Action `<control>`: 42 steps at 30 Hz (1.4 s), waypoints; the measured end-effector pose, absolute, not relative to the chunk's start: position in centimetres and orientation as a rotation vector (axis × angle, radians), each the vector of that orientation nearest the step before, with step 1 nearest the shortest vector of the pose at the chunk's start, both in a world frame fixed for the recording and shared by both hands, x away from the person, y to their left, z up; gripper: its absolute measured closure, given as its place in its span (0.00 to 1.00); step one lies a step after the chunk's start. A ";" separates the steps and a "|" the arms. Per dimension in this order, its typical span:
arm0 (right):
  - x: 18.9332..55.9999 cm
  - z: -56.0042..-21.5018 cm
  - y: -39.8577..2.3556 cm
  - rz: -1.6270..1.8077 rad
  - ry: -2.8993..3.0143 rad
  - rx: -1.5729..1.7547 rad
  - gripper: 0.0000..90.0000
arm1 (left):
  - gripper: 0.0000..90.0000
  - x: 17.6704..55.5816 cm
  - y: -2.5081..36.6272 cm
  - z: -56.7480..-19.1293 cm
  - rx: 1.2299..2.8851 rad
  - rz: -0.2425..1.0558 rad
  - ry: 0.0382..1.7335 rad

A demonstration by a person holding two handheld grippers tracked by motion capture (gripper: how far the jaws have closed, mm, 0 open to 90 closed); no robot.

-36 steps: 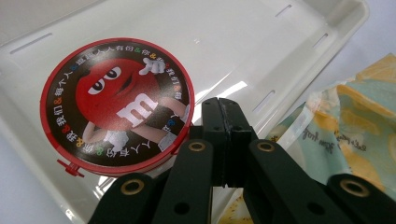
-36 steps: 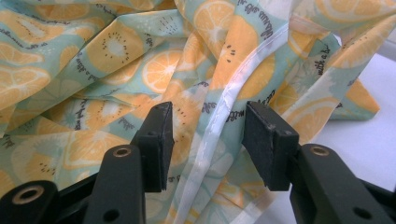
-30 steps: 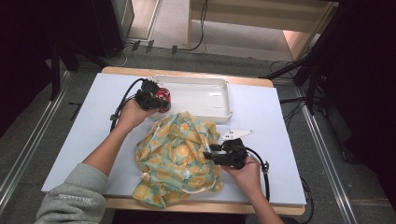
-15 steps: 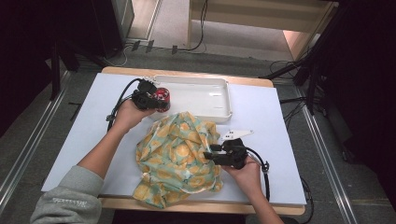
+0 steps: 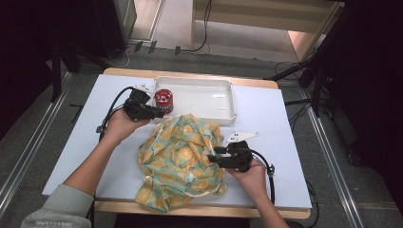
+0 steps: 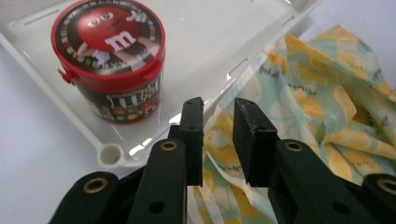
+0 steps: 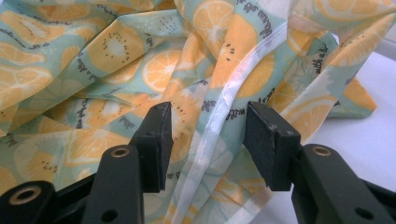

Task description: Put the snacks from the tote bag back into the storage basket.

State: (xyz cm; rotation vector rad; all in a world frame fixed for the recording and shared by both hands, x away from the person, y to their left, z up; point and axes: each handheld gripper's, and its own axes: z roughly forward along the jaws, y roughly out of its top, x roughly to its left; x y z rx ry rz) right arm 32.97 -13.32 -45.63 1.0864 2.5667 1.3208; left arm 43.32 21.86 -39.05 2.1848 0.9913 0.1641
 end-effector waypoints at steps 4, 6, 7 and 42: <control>33.0 -45.6 -13.5 1.325 2.564 1.092 0.57 | 0.71 42.5 22.2 -39.0 2.174 0.161 0.995; 33.0 -45.5 -13.6 1.322 2.562 1.093 0.57 | 0.68 42.2 22.4 -38.9 2.160 0.150 0.994; 33.0 -45.5 -13.6 1.325 2.560 1.090 0.57 | 0.67 42.0 22.5 -38.9 2.155 0.151 0.990; 34.6 -45.2 -16.9 1.323 2.505 1.175 0.55 | 0.44 36.5 27.9 -42.3 2.098 0.185 1.037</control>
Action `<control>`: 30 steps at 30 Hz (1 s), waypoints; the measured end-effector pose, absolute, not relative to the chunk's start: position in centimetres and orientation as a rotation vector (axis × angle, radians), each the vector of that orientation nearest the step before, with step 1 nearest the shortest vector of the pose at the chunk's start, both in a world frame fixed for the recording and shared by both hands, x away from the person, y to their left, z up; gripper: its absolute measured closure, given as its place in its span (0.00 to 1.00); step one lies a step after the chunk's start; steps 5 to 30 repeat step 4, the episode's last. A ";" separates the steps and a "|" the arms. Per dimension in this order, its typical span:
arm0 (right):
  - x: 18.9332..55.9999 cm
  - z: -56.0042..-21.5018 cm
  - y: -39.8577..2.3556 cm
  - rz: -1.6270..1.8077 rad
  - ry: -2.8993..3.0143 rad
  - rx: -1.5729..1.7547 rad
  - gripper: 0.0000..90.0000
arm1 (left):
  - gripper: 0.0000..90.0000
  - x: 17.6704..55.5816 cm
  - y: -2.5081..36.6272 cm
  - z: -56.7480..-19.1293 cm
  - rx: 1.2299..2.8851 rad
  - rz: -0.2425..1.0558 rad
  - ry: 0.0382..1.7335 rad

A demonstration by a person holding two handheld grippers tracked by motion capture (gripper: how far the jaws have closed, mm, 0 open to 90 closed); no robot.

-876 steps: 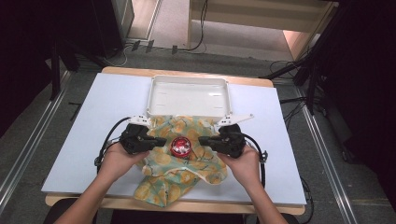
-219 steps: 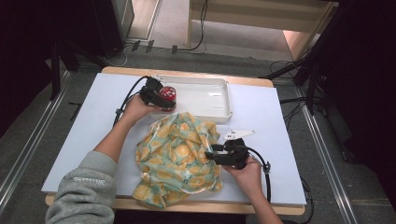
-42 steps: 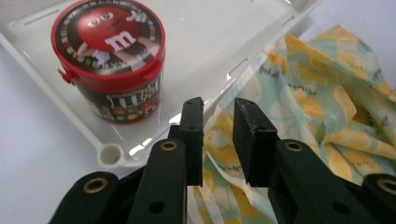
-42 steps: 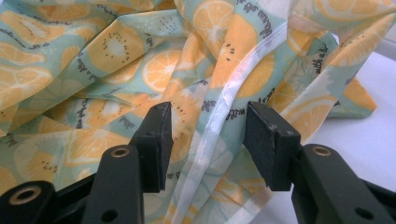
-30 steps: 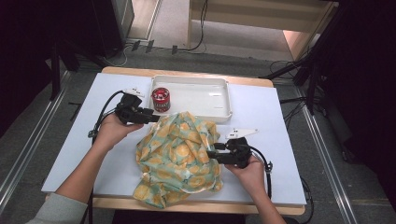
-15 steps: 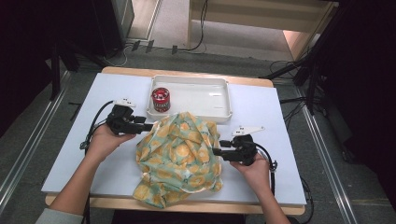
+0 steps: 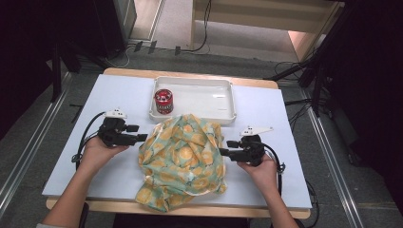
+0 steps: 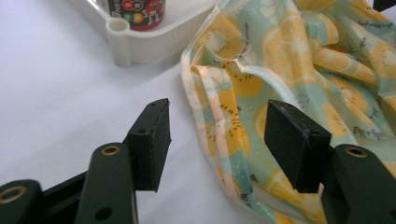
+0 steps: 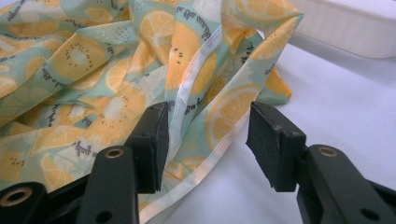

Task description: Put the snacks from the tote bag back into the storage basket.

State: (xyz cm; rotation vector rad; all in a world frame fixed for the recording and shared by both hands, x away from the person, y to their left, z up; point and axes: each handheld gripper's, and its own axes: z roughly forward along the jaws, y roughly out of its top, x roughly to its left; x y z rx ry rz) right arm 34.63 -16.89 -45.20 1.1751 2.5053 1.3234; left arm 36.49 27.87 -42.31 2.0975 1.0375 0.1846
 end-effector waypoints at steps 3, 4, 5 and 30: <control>34.6 -45.2 -16.8 1.320 2.512 1.174 0.55 | 0.42 36.7 28.4 -42.7 2.089 0.186 1.070; 34.6 -45.3 -16.7 1.323 2.513 1.167 0.55 | 0.42 36.8 28.6 -42.8 2.087 0.178 1.073; 34.6 -45.3 -16.7 1.323 2.513 1.167 0.55 | 0.42 36.8 28.6 -42.8 2.087 0.178 1.073; 34.6 -45.3 -16.7 1.323 2.513 1.167 0.55 | 0.42 36.8 28.6 -42.8 2.087 0.178 1.073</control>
